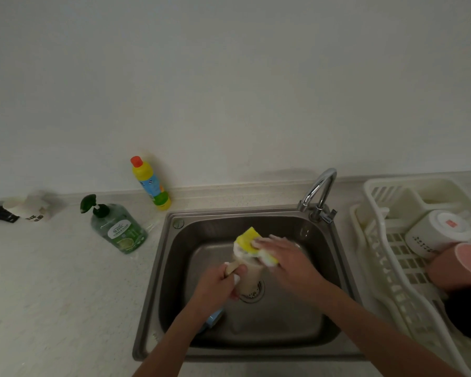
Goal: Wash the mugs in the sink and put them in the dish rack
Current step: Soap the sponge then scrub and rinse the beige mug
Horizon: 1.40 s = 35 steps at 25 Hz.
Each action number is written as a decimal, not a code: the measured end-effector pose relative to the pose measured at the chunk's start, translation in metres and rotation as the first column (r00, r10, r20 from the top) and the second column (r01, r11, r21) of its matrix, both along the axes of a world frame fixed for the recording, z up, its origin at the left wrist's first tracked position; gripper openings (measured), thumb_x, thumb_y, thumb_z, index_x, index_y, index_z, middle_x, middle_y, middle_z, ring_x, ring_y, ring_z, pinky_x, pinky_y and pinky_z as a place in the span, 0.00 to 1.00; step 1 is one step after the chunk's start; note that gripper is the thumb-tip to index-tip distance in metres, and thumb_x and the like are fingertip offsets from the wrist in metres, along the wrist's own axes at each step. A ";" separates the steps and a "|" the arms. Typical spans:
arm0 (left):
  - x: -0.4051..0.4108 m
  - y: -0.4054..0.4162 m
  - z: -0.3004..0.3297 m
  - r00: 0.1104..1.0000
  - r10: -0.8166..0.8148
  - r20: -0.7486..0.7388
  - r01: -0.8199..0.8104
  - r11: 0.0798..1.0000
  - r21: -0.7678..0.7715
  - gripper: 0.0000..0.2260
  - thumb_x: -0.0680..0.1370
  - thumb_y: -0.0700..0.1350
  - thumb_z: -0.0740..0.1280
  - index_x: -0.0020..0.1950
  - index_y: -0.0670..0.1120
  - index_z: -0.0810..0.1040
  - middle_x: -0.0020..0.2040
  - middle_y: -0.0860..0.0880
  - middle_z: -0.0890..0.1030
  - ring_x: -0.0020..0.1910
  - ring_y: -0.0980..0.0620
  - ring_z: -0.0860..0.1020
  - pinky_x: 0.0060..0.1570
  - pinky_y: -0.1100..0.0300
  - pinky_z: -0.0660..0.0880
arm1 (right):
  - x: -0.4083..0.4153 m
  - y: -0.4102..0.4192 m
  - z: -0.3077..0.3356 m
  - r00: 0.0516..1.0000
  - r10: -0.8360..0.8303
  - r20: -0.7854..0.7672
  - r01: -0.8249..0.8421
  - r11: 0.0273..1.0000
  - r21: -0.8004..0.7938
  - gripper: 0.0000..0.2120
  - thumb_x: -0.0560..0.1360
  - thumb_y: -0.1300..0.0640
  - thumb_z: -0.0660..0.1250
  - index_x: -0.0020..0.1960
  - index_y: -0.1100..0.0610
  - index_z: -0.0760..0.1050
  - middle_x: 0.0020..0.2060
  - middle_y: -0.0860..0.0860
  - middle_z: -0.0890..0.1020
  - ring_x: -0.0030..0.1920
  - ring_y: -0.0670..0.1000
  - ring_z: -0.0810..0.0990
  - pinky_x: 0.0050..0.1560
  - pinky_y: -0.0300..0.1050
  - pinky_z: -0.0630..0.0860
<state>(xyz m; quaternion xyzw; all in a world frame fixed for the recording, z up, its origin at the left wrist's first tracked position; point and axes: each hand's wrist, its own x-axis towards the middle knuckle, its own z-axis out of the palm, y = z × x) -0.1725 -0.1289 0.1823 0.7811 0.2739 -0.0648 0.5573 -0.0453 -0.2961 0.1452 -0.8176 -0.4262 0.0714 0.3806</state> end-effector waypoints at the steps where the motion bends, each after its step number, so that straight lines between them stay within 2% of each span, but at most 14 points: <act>1: -0.002 0.001 -0.001 1.000 0.008 -0.009 -0.008 1.000 0.008 0.10 0.81 0.44 0.66 0.43 0.41 0.79 0.37 0.47 0.81 0.36 0.53 0.82 0.38 0.62 0.80 | -0.001 -0.007 -0.001 0.997 -0.007 0.071 0.005 1.000 0.026 0.22 0.78 0.47 0.55 0.67 0.51 0.76 0.65 0.45 0.78 0.68 0.45 0.70 0.69 0.61 0.68; 4: -0.007 -0.002 -0.001 0.998 -0.044 -0.048 0.048 0.995 0.087 0.10 0.80 0.38 0.64 0.39 0.46 0.79 0.33 0.50 0.80 0.32 0.58 0.80 0.36 0.65 0.78 | -0.017 -0.006 -0.004 0.982 0.154 0.106 -0.163 0.983 0.081 0.17 0.80 0.50 0.59 0.66 0.50 0.76 0.64 0.43 0.78 0.69 0.43 0.71 0.70 0.56 0.67; 8: -0.005 -0.011 0.003 0.999 0.043 0.024 -0.043 0.999 0.013 0.11 0.81 0.41 0.66 0.38 0.43 0.78 0.33 0.47 0.78 0.33 0.53 0.80 0.32 0.65 0.76 | 0.000 0.002 0.002 0.998 0.054 0.024 -0.048 0.973 -0.225 0.23 0.79 0.47 0.53 0.74 0.45 0.67 0.72 0.40 0.69 0.76 0.49 0.61 0.77 0.59 0.52; 11: -0.009 -0.007 0.003 0.999 0.038 -0.015 -0.037 0.998 0.047 0.11 0.81 0.40 0.66 0.37 0.44 0.77 0.33 0.47 0.79 0.32 0.54 0.80 0.33 0.66 0.77 | -0.013 -0.012 0.000 0.988 0.054 0.145 -0.051 0.999 -0.019 0.20 0.78 0.48 0.57 0.66 0.50 0.76 0.62 0.46 0.79 0.65 0.42 0.70 0.71 0.45 0.64; 13: -0.010 -0.009 0.002 0.998 -0.018 -0.063 0.026 0.992 0.125 0.12 0.80 0.39 0.65 0.37 0.47 0.77 0.32 0.49 0.79 0.29 0.59 0.78 0.32 0.69 0.75 | -0.022 -0.004 -0.004 0.980 0.166 0.107 -0.167 0.986 0.002 0.18 0.79 0.51 0.61 0.68 0.49 0.74 0.66 0.44 0.76 0.69 0.39 0.66 0.73 0.37 0.56; 15: -0.009 -0.014 0.001 0.999 -0.012 -0.037 0.016 0.992 0.123 0.13 0.81 0.39 0.65 0.36 0.48 0.76 0.31 0.51 0.79 0.28 0.60 0.78 0.30 0.70 0.73 | -0.016 0.007 -0.007 0.991 0.131 0.036 -0.124 0.981 -0.151 0.22 0.81 0.52 0.60 0.75 0.45 0.66 0.73 0.40 0.67 0.75 0.44 0.58 0.76 0.45 0.47; 17: -0.009 -0.014 0.004 1.000 0.027 -0.006 -0.026 0.997 0.077 0.14 0.81 0.40 0.66 0.35 0.47 0.76 0.31 0.51 0.77 0.29 0.58 0.78 0.31 0.68 0.74 | -0.006 0.000 -0.005 0.997 0.043 0.059 -0.029 0.973 -0.229 0.22 0.80 0.50 0.57 0.74 0.44 0.66 0.73 0.40 0.68 0.75 0.50 0.61 0.77 0.53 0.51; 20: -0.011 -0.009 0.003 0.999 0.024 -0.022 -0.022 0.996 0.091 0.13 0.80 0.40 0.66 0.35 0.47 0.77 0.30 0.51 0.79 0.30 0.56 0.79 0.34 0.60 0.78 | -0.024 -0.017 -0.006 0.992 0.088 0.091 -0.085 0.995 -0.043 0.19 0.78 0.48 0.57 0.66 0.47 0.74 0.64 0.43 0.77 0.66 0.49 0.72 0.69 0.46 0.62; 22: -0.010 -0.012 0.003 0.999 0.012 -0.039 -0.007 0.992 0.123 0.12 0.80 0.37 0.65 0.37 0.47 0.77 0.30 0.51 0.79 0.29 0.59 0.79 0.35 0.61 0.78 | -0.030 -0.007 -0.004 0.984 0.166 0.060 -0.165 0.986 -0.027 0.21 0.78 0.46 0.56 0.70 0.45 0.70 0.68 0.42 0.73 0.71 0.47 0.67 0.74 0.46 0.56; 25: -0.009 -0.019 0.005 0.997 0.079 0.022 -0.080 0.996 0.049 0.12 0.80 0.38 0.65 0.37 0.44 0.77 0.31 0.50 0.78 0.30 0.57 0.78 0.30 0.68 0.74 | -0.016 -0.001 0.012 0.997 0.047 -0.061 -0.057 0.980 -0.190 0.31 0.74 0.39 0.46 0.75 0.45 0.64 0.74 0.42 0.66 0.77 0.49 0.57 0.78 0.56 0.47; 29: -0.014 -0.015 0.006 0.998 0.066 -0.019 -0.065 0.997 0.051 0.10 0.80 0.37 0.65 0.40 0.42 0.79 0.33 0.48 0.79 0.31 0.54 0.79 0.32 0.67 0.76 | -0.027 -0.020 0.012 0.994 0.107 -0.016 -0.106 0.993 0.044 0.20 0.77 0.45 0.55 0.66 0.46 0.74 0.65 0.43 0.77 0.70 0.47 0.70 0.72 0.57 0.62; 32: -0.013 -0.017 0.003 0.997 0.078 0.000 -0.078 0.997 0.007 0.08 0.80 0.36 0.65 0.43 0.39 0.81 0.34 0.47 0.79 0.33 0.52 0.80 0.31 0.65 0.76 | -0.021 0.000 0.018 0.987 0.135 -0.090 -0.146 0.980 -0.133 0.23 0.77 0.49 0.54 0.71 0.42 0.68 0.72 0.43 0.70 0.77 0.49 0.60 0.77 0.59 0.48; 34: -0.014 -0.016 0.006 0.995 0.096 0.026 -0.095 0.995 -0.040 0.10 0.81 0.41 0.67 0.43 0.37 0.80 0.35 0.45 0.79 0.34 0.48 0.81 0.34 0.59 0.80 | -0.012 -0.005 0.023 0.993 0.030 -0.111 -0.054 0.974 -0.219 0.25 0.76 0.50 0.55 0.72 0.48 0.69 0.72 0.46 0.70 0.77 0.50 0.60 0.77 0.62 0.50; 35: -0.015 -0.013 0.006 0.996 0.089 0.022 -0.088 0.995 -0.039 0.10 0.81 0.43 0.67 0.43 0.38 0.80 0.36 0.45 0.80 0.35 0.47 0.81 0.37 0.57 0.81 | -0.013 -0.012 0.022 0.997 0.007 -0.077 -0.019 0.988 -0.152 0.25 0.75 0.48 0.55 0.70 0.51 0.72 0.70 0.48 0.73 0.75 0.49 0.64 0.75 0.62 0.55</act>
